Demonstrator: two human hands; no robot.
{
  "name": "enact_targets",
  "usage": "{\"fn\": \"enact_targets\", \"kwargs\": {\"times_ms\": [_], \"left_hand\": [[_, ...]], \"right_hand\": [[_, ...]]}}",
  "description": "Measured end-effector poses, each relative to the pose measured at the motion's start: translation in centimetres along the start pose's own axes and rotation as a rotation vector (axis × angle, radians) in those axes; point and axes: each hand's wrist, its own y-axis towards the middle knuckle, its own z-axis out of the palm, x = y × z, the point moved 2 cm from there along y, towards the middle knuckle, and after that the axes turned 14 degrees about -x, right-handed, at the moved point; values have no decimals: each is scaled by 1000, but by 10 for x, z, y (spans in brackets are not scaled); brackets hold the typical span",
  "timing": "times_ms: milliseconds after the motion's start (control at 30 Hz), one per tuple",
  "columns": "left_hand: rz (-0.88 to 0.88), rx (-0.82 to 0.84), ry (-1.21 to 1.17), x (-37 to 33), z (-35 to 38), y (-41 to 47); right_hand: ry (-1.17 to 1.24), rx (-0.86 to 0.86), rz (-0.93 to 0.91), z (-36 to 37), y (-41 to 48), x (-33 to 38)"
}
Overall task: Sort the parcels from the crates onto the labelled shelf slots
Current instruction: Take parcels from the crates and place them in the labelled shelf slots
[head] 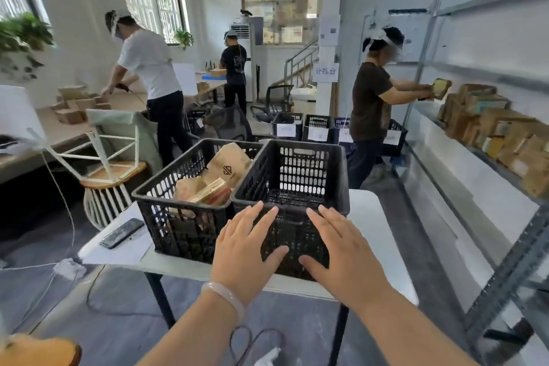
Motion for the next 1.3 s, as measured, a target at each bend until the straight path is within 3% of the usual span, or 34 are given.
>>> {"fn": "enact_targets", "kwargs": {"times_ms": [333,533,800,1067,1233,1300], "left_hand": [[-235,78,85,127,44,53],[-231,151,79,220,82,90],[-235,576,102,345,145,155],[-178,1046,-18,392,206,181],[-244,980,-211,398,212,190],[-395,892,-361,401,206,199]], "right_hand": [[83,104,-98,108,94,3],[47,135,-87,180,144,20],[4,147,66,265,204,50],[-70,140,219,301,219,56],[-108,140,234,305,228,53],[-98,127,248,304,233,52]]}}
